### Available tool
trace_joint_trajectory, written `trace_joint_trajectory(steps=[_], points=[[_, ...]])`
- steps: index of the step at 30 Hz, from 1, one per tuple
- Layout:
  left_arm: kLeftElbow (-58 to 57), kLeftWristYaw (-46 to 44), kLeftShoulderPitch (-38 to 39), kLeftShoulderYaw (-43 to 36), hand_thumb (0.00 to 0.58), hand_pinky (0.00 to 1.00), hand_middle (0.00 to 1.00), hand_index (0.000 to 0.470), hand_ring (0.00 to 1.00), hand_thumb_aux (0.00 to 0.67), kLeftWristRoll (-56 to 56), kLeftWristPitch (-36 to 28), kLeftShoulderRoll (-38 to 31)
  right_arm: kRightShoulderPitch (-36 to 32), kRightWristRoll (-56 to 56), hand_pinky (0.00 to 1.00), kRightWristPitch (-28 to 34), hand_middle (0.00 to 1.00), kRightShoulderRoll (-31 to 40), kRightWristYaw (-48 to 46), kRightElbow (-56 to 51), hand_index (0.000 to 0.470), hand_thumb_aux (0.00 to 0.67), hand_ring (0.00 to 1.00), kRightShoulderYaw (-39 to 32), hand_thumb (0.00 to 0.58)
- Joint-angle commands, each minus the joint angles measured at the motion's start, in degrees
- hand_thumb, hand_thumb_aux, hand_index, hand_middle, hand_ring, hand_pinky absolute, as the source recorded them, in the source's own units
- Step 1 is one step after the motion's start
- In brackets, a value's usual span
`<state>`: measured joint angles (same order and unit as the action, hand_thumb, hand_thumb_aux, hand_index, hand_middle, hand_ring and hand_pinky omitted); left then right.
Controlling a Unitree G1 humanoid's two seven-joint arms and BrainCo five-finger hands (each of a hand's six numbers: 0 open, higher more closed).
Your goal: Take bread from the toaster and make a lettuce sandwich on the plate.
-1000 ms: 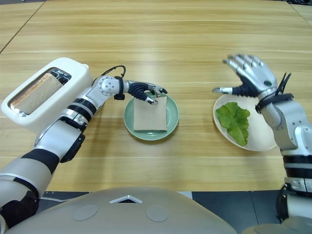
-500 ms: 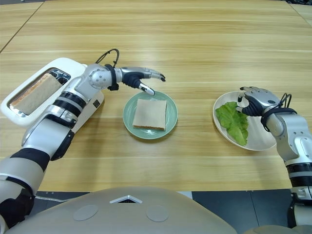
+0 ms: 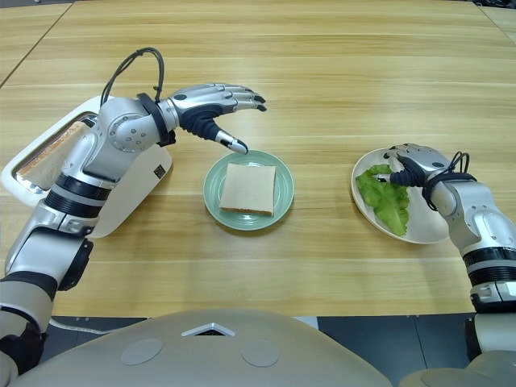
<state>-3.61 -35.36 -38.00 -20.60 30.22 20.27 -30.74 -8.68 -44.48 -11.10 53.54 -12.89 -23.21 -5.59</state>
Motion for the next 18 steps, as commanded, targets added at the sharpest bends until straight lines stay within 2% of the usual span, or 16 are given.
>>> trace_joint_trajectory(steps=[1,3,6,7,9,11,13,18], points=[[0.73,-0.61,0.48,-0.42,0.000,0.00,0.00,0.000,0.00,0.000,0.34,-0.56,-0.24,-1.08,0.43,0.00,-1.46,0.00,0.76,0.57,-0.99,0.230,0.328,0.00,-1.59,0.429],[1.12,-0.70,0.67,-0.30,0.000,0.00,0.00,0.000,0.00,0.000,0.29,-0.59,-0.52,-1.04,0.66,0.00,-1.71,0.00,0.91,0.64,-1.06,0.275,0.391,0.00,-1.89,0.480],[2.62,-1.27,0.85,0.37,0.000,0.00,0.00,0.000,0.00,0.000,-0.27,-0.79,-1.22,-0.61,1.15,0.00,-1.87,0.00,1.12,0.14,-0.84,0.267,0.381,0.00,-2.02,0.472],[3.24,-1.27,0.88,0.71,0.000,0.00,0.00,0.000,0.00,0.000,-0.56,-0.83,-1.31,-0.46,1.27,0.00,-1.95,0.00,1.20,0.06,-0.64,0.293,0.418,0.00,-2.05,0.498],[4.40,-1.19,1.13,1.31,0.000,0.00,0.00,0.000,0.00,0.000,-1.00,-1.02,-1.40,-0.46,1.25,0.00,-2.13,0.00,1.31,0.74,0.11,0.376,0.536,0.00,-1.92,0.557],[5.25,-1.08,1.82,1.78,0.000,0.00,0.00,0.000,0.00,0.000,-1.34,-1.22,-1.63,-0.47,1.16,0.00,-2.62,0.00,1.57,2.43,1.39,0.463,0.659,0.00,-1.33,0.580],[5.15,-0.77,3.17,2.24,0.000,0.00,0.00,0.000,0.00,0.000,-1.93,-1.28,-1.90,-0.27,1.41,0.00,-3.53,0.00,1.96,4.37,3.00,0.470,0.670,0.00,-0.42,0.580],[1.43,0.95,8.32,2.91,0.000,0.00,0.00,0.000,0.00,0.000,-4.86,-0.60,-1.35,5.06,9.49,0.00,-9.38,0.00,2.89,5.37,13.65,0.470,0.670,0.00,6.11,0.580]])
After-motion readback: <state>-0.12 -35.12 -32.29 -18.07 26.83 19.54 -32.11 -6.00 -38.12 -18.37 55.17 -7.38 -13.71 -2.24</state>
